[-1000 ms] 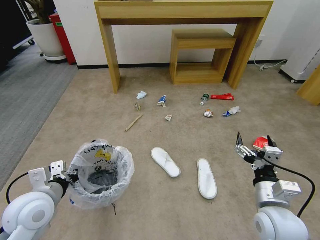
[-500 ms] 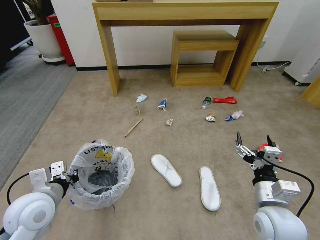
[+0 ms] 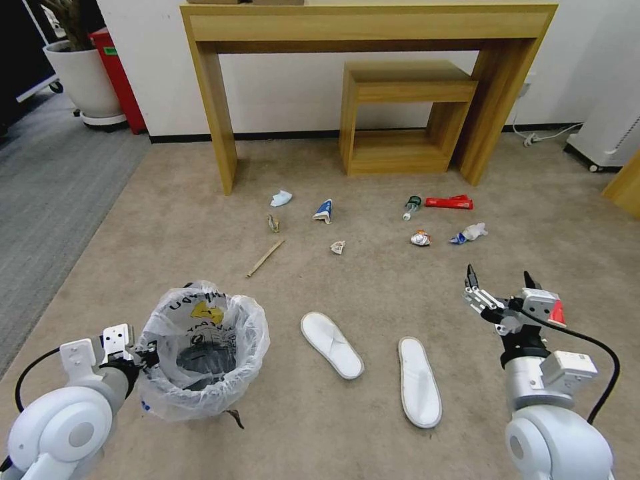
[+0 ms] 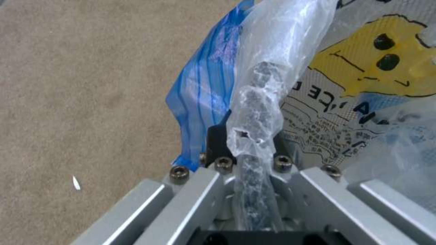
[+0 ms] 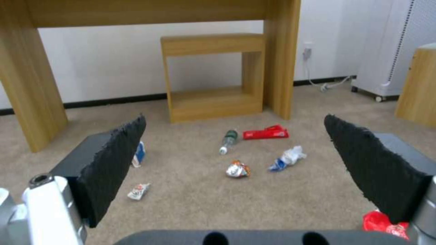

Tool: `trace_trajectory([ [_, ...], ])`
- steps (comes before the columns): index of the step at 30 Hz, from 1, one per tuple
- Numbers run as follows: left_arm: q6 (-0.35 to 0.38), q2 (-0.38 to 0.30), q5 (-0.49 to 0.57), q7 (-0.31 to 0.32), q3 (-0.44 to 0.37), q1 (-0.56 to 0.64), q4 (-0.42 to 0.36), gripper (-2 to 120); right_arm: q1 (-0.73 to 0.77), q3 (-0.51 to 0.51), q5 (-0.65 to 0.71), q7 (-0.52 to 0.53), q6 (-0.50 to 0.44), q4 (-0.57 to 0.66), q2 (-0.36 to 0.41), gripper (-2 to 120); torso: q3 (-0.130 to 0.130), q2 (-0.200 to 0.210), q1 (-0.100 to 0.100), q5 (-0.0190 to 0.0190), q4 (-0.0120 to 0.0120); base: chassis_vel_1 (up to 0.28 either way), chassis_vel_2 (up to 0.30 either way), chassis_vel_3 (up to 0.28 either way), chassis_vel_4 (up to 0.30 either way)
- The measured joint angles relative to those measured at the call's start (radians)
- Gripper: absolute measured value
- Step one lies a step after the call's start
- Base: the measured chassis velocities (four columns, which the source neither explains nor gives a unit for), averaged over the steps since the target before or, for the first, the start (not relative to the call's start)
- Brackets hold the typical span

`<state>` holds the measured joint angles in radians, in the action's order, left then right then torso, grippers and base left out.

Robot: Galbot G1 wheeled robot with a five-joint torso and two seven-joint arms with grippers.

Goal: Pick up the trash bin and place the garbage on the floor into it.

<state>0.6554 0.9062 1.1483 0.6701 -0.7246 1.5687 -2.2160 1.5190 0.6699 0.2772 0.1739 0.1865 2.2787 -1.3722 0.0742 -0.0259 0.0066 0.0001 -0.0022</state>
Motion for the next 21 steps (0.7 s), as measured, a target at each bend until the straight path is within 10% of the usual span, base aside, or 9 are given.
trace_trajectory([
  [21, -0.008, 0.008, -0.019, -0.001, 0.003, 0.007, -0.001, 0, 0.001, 0.014, -0.022, -0.032, -0.029, 0.000, 0.004, 88, 0.000, 0.000, 0.000, 0.0000, -0.0001, 0.000, 0.000, 0.000, 0.000],
])
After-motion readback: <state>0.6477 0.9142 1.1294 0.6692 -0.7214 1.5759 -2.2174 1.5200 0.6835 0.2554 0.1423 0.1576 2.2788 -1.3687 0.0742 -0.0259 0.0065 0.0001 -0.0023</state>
